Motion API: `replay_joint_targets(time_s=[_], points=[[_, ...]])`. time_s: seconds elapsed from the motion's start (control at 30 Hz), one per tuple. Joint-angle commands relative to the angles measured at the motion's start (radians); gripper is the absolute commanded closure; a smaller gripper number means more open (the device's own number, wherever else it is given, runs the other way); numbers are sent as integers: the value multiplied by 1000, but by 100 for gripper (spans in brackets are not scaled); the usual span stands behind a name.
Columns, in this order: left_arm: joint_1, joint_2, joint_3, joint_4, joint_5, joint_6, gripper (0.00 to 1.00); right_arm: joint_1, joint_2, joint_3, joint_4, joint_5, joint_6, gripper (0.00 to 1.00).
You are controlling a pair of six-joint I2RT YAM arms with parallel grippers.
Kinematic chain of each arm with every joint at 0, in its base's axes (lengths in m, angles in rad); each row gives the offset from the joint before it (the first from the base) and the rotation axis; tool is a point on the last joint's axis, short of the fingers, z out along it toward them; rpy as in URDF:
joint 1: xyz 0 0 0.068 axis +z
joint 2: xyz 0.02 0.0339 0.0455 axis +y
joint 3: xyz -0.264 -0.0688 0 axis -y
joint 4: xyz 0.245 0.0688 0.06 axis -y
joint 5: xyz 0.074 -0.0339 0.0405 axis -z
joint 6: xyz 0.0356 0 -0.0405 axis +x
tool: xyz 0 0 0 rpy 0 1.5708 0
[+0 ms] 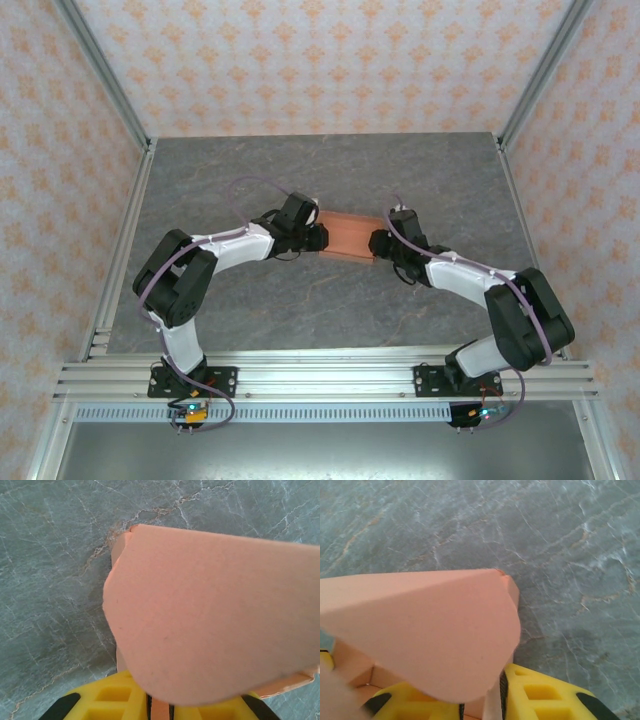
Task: Fold the paper box
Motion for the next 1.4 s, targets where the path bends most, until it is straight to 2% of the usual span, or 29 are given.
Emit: replay_joint_targets(time_s=[0.0, 0.17, 0.23, 0.3, 0.37, 0.43, 0.57, 0.67, 0.73, 0.83, 0.93, 0.97, 1.13, 1.2, 1.27, 1.37], points=[[-5, -39, -9, 18, 8, 3, 81, 3, -20, 4, 19, 25, 47, 73], [-5, -29, 3, 27, 25, 3, 81, 4, -7, 2, 40, 21, 60, 71], [-5, -31, 7, 29, 32, -8, 81, 3, -16, 23, 4, 15, 50, 68], [-5, -36, 13, 22, 41, -9, 80, 4, -48, 26, -6, 9, 45, 60], [-6, -49, 12, 11, 34, 2, 80, 0, -87, 20, -9, 15, 57, 47], [-5, -57, 8, 9, 24, 0, 78, -4, -119, 36, -34, -10, 10, 43], [-5, -73, 15, 6, 63, -21, 65, -25, -193, 25, -42, -54, -47, 32], [-6, -122, -2, -7, 69, -52, 55, -61, -250, 25, -78, -105, -38, 31], [-5, -161, -8, -42, 68, -55, 51, -75, -320, 11, -96, -113, 15, 30], [-4, -224, -39, -73, 66, -68, 45, -93, -408, 9, -160, -55, 129, 25], [5, -272, -60, -95, 49, -124, 40, -145, -414, 84, -330, 60, 300, 12], [15, -287, -60, -103, 47, -147, 35, -178, -389, 121, -390, 67, 352, 11], [112, -317, -11, -149, -38, -249, 13, -311, -165, 311, -456, -214, 442, 7], [157, -281, 26, -140, -37, -291, 7, -325, -54, 398, -488, -315, 459, 6], [184, -216, 80, -124, 27, -345, 6, -327, 48, 485, -538, -412, 473, 6], [178, -126, 151, -108, 107, -434, 13, -323, 160, 552, -560, -556, 510, 8]])
